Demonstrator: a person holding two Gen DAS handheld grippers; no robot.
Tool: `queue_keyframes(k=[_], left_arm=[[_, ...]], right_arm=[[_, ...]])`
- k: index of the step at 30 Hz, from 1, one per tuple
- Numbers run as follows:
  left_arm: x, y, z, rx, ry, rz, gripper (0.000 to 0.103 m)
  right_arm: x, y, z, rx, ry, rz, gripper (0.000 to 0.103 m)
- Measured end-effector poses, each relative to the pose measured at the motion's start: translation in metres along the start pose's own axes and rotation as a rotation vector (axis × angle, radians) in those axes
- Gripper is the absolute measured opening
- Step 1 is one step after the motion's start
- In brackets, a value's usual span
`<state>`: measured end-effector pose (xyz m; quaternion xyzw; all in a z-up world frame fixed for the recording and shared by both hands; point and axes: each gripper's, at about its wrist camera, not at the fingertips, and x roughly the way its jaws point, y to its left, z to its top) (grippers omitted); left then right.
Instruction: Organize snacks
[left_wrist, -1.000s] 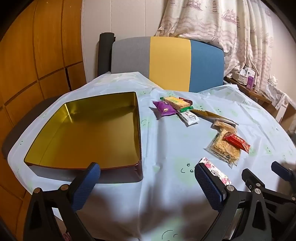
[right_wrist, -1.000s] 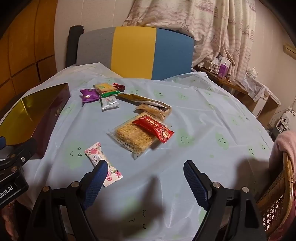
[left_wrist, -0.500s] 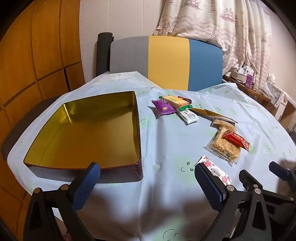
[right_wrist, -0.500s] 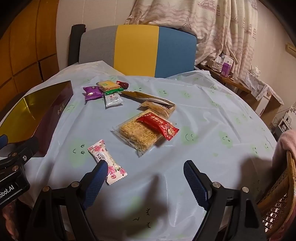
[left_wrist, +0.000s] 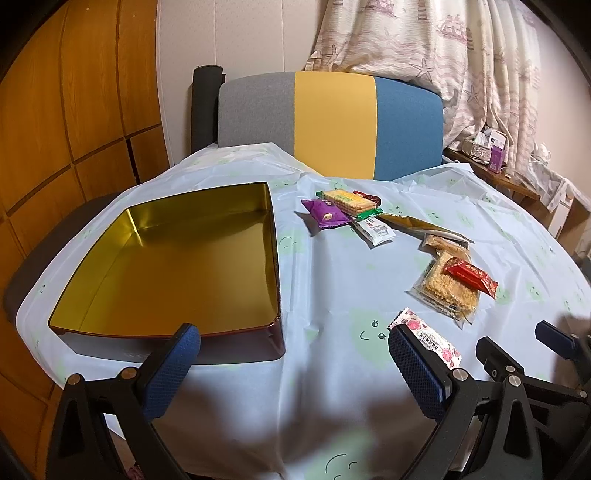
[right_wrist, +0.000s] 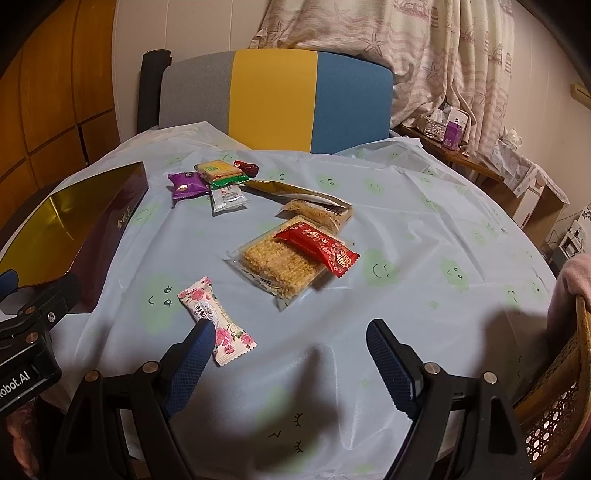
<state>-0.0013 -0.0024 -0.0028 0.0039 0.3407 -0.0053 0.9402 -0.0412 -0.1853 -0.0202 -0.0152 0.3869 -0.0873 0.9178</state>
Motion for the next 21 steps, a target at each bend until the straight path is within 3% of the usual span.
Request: queue_keyframes(k=[21], left_arm=[[-0.002, -0.009, 0.001, 0.036, 0.0, -0.002, 0.103]], right_arm=[[0.004, -0.017, -0.001, 0.048, 0.005, 0.01, 0.085]])
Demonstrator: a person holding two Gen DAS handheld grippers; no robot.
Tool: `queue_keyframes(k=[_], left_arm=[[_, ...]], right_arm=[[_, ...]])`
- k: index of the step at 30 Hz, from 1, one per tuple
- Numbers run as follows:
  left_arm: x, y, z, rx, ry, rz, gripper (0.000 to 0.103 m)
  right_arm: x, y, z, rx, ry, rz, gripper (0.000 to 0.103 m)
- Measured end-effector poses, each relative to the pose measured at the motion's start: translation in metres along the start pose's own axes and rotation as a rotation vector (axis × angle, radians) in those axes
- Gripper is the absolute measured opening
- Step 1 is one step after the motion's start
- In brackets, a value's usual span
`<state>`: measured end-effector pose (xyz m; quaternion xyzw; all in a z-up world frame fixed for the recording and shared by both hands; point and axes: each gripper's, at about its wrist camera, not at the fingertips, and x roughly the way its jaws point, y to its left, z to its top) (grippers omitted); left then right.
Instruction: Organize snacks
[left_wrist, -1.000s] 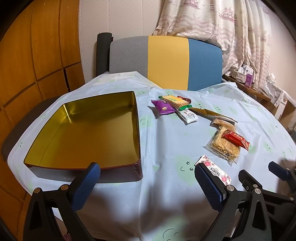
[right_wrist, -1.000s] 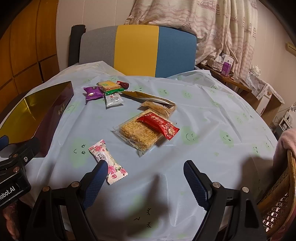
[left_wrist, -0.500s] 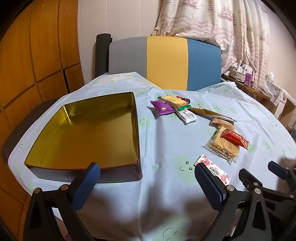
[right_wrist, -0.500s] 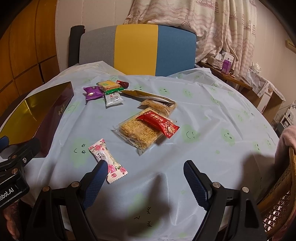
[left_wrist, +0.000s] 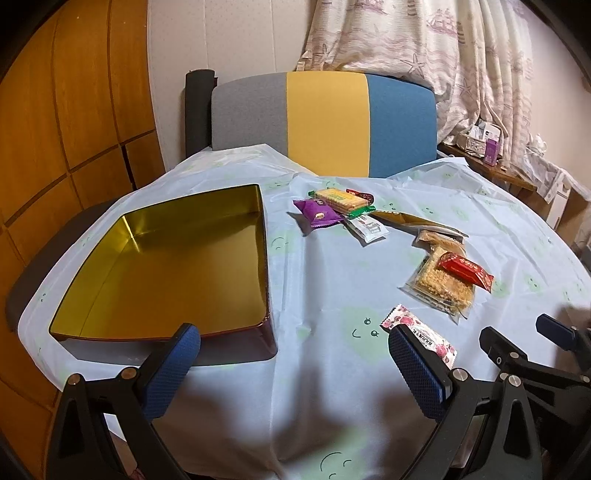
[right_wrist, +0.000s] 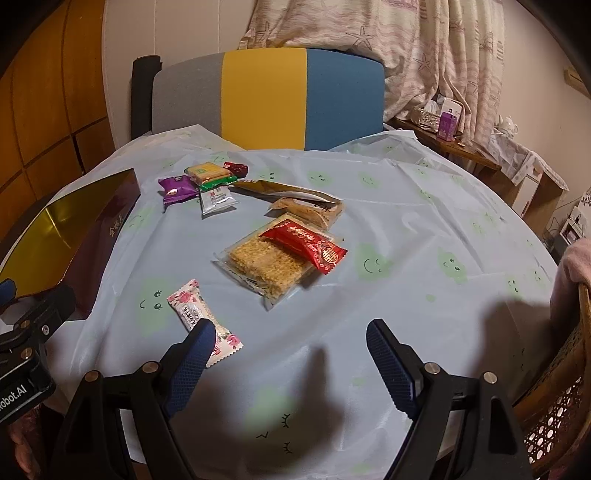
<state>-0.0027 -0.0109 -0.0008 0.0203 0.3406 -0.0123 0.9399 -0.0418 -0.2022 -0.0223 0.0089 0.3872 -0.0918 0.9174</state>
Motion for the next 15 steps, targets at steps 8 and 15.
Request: queue_keyframes(k=[8, 15], left_arm=[[0.0, -0.004, 0.0, 0.013, 0.002, -0.004, 0.103], [0.003, -0.007, 0.0, 0.02, 0.008, -0.009, 0.103]], right_arm=[[0.001, -0.008, 0.0, 0.017, 0.001, -0.004, 0.085], [0.003, -0.017, 0.005, 0.021, -0.002, -0.014, 0.085]])
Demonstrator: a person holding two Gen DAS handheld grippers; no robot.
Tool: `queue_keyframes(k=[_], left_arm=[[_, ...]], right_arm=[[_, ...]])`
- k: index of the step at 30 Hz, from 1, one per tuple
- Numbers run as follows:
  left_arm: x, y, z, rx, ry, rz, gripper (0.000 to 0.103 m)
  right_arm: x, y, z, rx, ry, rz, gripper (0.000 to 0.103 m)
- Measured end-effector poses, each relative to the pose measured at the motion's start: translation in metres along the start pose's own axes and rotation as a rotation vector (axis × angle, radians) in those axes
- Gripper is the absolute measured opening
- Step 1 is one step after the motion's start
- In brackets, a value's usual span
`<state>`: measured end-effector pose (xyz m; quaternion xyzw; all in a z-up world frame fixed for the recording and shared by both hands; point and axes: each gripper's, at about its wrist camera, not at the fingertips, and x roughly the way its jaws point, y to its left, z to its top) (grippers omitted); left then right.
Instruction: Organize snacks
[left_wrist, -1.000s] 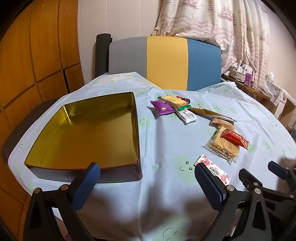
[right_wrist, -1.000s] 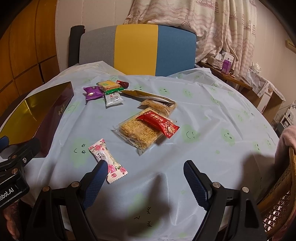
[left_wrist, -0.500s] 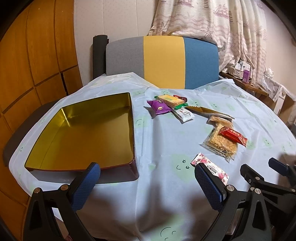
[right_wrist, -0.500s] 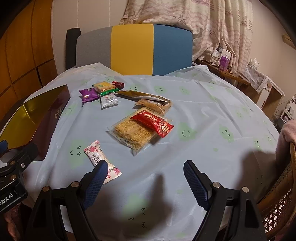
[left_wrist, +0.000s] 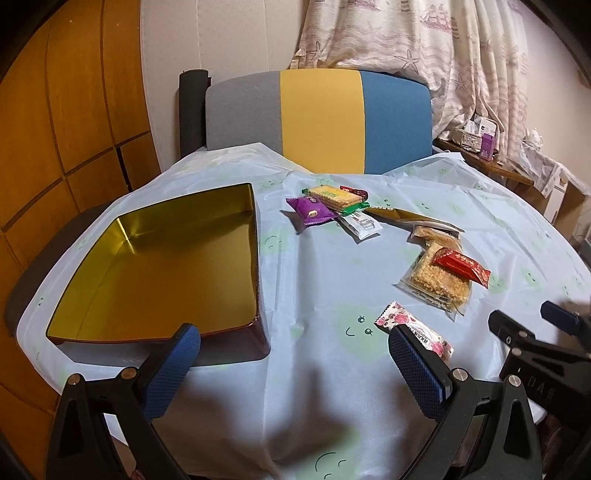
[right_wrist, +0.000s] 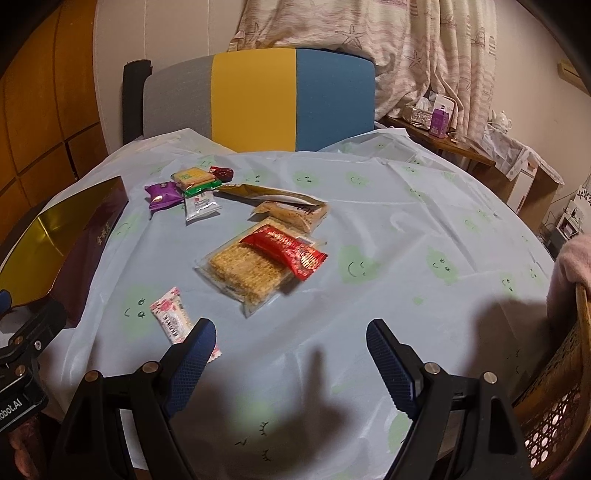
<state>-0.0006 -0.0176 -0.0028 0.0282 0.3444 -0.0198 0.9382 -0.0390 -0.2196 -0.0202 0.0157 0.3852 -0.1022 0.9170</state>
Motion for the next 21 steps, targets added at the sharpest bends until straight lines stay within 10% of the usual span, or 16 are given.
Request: queue_keyframes(k=[12, 21], left_arm=[[0.004, -0.011, 0.001, 0.036, 0.018, -0.07, 0.103], [0.022, -0.026, 0.005, 0.035, 0.145, -0.286, 0.102]], right_arm=[[0.015, -0.024, 0.039, -0.036, 0.04, 0.053, 0.085], [0.04, -0.045, 0.089, -0.121, 0.156, 0.162, 0.085]])
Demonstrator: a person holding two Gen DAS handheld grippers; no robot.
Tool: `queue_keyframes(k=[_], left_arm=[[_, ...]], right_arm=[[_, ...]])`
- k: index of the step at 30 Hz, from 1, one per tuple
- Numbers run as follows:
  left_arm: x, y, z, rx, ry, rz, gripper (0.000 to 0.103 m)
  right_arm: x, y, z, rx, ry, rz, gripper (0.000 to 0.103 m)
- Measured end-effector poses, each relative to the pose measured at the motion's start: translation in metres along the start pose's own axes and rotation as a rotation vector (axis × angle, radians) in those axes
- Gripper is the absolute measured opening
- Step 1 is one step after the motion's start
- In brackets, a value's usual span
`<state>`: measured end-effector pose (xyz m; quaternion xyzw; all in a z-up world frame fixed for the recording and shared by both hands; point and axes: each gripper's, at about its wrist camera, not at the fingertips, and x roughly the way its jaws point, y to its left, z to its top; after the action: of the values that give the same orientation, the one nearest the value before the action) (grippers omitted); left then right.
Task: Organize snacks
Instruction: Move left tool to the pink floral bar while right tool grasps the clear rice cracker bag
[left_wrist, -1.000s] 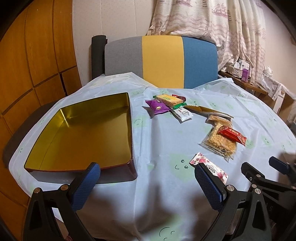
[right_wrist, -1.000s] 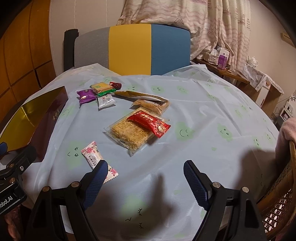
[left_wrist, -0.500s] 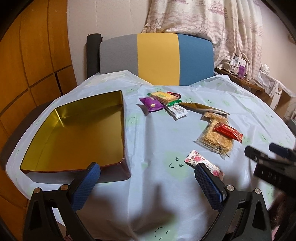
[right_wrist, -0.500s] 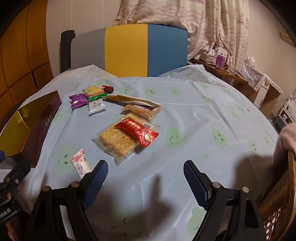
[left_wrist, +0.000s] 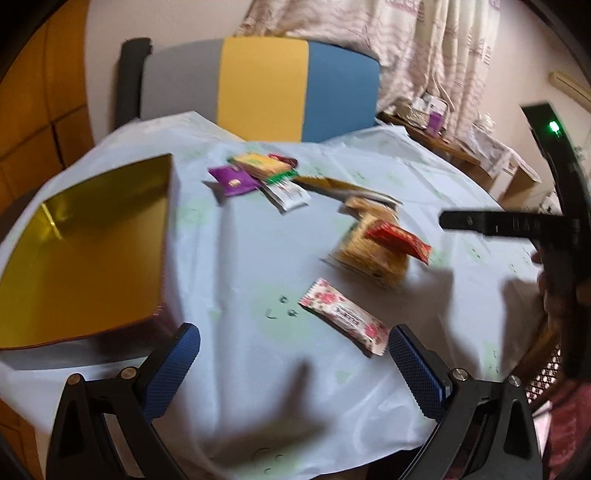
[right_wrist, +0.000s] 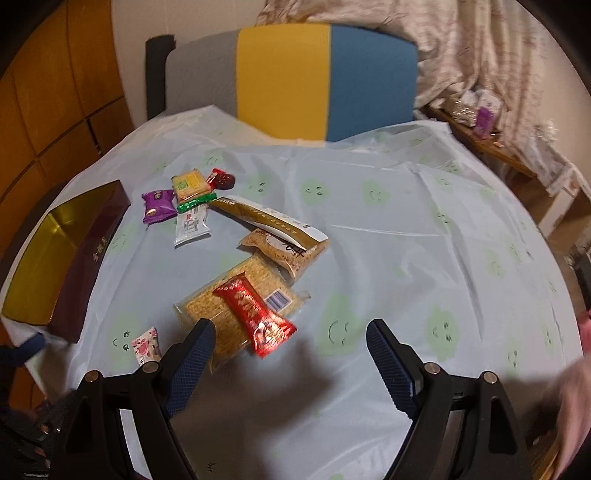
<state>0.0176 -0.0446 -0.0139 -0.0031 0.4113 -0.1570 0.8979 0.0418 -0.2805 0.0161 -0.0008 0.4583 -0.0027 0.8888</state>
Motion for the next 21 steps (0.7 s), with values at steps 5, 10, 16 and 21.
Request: queue_keyframes(k=[5, 10, 16, 21], left_arm=[[0.009, -0.009, -0.003, 0.028, 0.053, -0.051, 0.091], [0.02, -0.009, -0.004, 0.022, 0.126, -0.098, 0.07], [0.029, -0.007, 0.001, -0.019, 0.176, -0.142, 0.054], [0.035, -0.013, 0.011, -0.037, 0.18, -0.124, 0.055]], right_arm=[[0.02, -0.015, 0.026, -0.042, 0.083, 0.133, 0.072], [0.051, -0.005, 0.036, -0.156, 0.172, 0.219, 0.063], [0.088, 0.017, 0.031, -0.302, 0.259, 0.273, 0.044], [0.092, 0.009, 0.029, -0.313, 0.225, 0.269, 0.023]])
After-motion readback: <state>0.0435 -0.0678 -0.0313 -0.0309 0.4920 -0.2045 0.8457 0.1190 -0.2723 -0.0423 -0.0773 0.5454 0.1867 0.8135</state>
